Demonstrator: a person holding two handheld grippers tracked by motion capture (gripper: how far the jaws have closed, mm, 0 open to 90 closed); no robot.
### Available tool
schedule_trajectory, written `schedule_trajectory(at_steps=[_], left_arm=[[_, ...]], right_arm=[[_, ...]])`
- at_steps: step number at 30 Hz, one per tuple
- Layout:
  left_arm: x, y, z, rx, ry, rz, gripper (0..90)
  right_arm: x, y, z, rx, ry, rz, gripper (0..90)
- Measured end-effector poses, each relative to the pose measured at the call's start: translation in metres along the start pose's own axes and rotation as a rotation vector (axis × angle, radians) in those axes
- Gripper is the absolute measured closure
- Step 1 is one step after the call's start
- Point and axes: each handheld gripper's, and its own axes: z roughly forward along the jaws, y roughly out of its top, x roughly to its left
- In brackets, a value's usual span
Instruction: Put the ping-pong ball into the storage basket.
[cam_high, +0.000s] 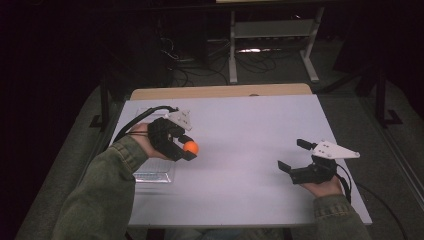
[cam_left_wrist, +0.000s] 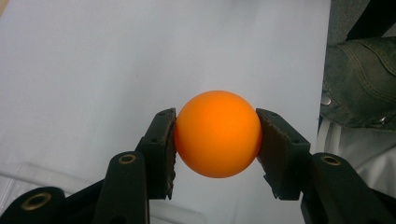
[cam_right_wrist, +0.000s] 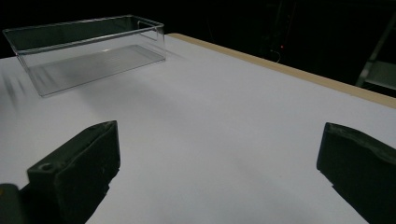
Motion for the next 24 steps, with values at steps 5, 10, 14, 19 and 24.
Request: schedule_trajectory(at_steps=[5, 10, 14, 19, 24], left_arm=[[0.002, -0.006, -0.010, -0.008, 0.018, -0.012, 50.2], [0.005, -0.010, -0.022, -0.010, 0.039, -0.021, 50.2], [0.006, -0.013, -0.029, -0.006, 0.049, -0.022, 50.2], [0.008, -0.018, -0.036, -0.004, 0.061, -0.032, 50.2], [0.012, -0.026, -0.044, -0.011, 0.078, -0.050, 50.2]], right_arm=[[0.000, 0.000, 0.000, 0.001, 0.000, 0.000, 0.0], [0.000, 0.000, 0.000, 0.002, -0.001, -0.001, 0.0], [0.000, 0.000, 0.000, 0.002, -0.001, -0.001, 0.0], [0.000, 0.000, 0.000, 0.002, 0.000, -0.002, 0.0], [0.000, 0.000, 0.000, 0.003, -0.001, -0.001, 0.0]])
